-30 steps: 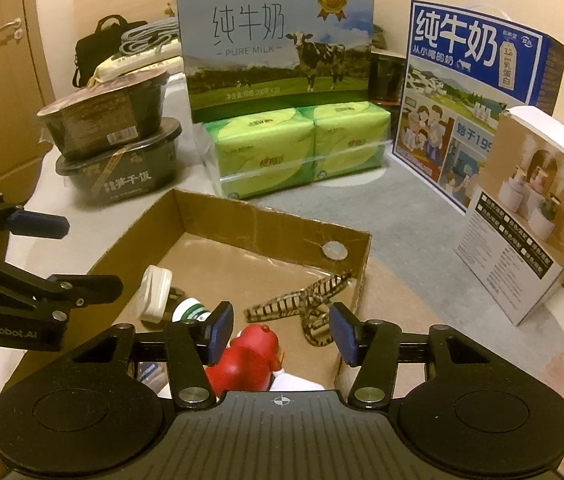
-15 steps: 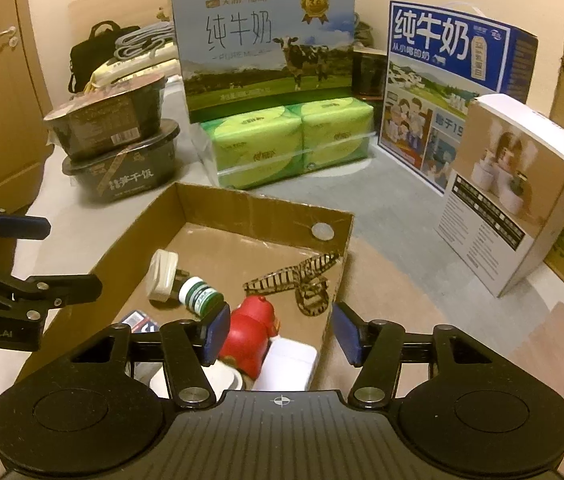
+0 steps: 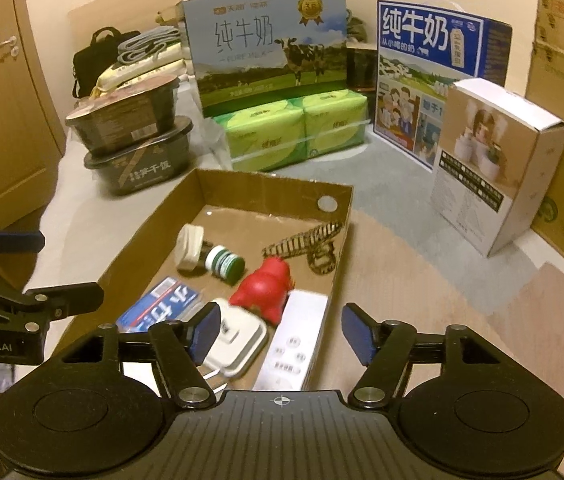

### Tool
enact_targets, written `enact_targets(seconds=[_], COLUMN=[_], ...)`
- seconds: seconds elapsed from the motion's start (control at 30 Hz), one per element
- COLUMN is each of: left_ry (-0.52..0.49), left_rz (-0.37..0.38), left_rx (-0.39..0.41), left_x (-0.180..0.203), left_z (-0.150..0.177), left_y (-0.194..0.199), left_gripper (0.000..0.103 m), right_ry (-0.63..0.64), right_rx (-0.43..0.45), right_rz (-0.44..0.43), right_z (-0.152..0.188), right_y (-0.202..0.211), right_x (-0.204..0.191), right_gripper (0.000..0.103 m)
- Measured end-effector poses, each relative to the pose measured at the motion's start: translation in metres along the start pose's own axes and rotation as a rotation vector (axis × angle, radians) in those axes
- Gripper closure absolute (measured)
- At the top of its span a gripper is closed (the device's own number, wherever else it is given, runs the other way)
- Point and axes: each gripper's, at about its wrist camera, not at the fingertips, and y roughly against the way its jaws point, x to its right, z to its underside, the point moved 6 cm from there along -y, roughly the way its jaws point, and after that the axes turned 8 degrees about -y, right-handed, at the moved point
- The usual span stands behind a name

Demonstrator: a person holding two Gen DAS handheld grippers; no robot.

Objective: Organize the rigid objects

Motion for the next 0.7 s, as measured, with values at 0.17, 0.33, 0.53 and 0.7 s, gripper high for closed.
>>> enact_targets(seconds=[0.17,0.33,0.53,0.7], left_ry=[0.032,0.069,0.097,0.137], left_rz=[0.011,0.006,-0.005,-0.004], left_rx=[0.01,0.019,0.025,0.026], left_x=[0.012,0.018,0.026,0.033], left_z=[0.015,0.029,0.042,0.05], left_y=[0.02,0.041,0.064,0.079], left_gripper=[0.006,0.002,0.001,0.001], right_ry=[-0.022,-0.033,-0.045,-0.062], right_rx=[-0.012,-0.017,-0.021,-0.03], right_rz=[-0.01,-0.002,-0.001,-0.01], right_z=[0.019,0.037,0.056,0.071], right_y=[0.019,0.041,0.064,0.08], right_x=[-0.002,-0.003,-0.004,-0.004], right_gripper=[0.029,0.022,0.018,0.016])
